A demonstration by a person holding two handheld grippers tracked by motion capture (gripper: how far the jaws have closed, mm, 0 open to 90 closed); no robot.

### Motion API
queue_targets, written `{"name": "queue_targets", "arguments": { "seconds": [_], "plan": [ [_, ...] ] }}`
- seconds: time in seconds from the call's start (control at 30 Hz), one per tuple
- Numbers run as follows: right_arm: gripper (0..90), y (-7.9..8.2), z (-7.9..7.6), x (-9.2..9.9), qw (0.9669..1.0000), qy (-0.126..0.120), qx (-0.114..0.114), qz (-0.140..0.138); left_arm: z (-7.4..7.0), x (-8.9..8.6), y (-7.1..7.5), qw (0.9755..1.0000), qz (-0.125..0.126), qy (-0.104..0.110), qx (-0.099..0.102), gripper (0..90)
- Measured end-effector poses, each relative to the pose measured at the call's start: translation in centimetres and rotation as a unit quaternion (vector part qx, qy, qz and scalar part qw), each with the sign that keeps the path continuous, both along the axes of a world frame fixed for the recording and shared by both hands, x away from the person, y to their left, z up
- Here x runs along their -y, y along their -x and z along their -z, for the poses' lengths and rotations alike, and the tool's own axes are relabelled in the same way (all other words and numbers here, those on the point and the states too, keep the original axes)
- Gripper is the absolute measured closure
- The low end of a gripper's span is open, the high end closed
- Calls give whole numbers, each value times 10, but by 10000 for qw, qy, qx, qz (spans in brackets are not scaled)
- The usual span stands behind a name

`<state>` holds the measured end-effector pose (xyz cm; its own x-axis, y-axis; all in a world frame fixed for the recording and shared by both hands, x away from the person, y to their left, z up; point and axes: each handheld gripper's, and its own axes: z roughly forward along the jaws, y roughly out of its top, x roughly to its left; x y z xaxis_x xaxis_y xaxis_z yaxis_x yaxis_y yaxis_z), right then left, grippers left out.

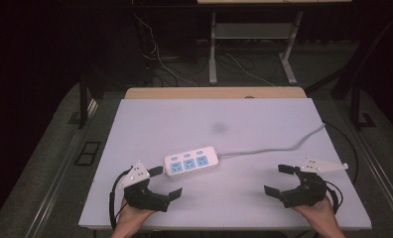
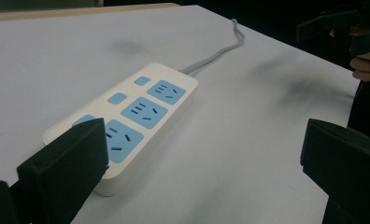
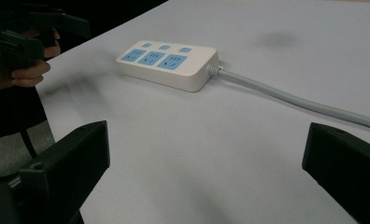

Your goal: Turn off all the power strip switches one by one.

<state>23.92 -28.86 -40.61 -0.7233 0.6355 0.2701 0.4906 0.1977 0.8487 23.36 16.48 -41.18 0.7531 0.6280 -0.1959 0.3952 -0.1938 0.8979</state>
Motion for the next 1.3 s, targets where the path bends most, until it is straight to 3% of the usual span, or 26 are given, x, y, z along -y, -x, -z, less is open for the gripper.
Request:
{"name": "queue_targets", "arguments": {
  "seconds": [0.4, 0.9, 1.3],
  "plan": [
    [8, -1, 2, 3, 9999, 23, -101, -15, 0, 0, 0, 10000, 19, 86, -38, 0],
    [7, -1, 3, 7, 9998, -3, -174, 5, -1, 3, 0, 10000, 53, -24, -43, 0],
    [7, -2, 4, 9, 9998, -6, -189, 37, -12, 2, 1, 10000, 62, -43, -12, 0]
  ]
}}
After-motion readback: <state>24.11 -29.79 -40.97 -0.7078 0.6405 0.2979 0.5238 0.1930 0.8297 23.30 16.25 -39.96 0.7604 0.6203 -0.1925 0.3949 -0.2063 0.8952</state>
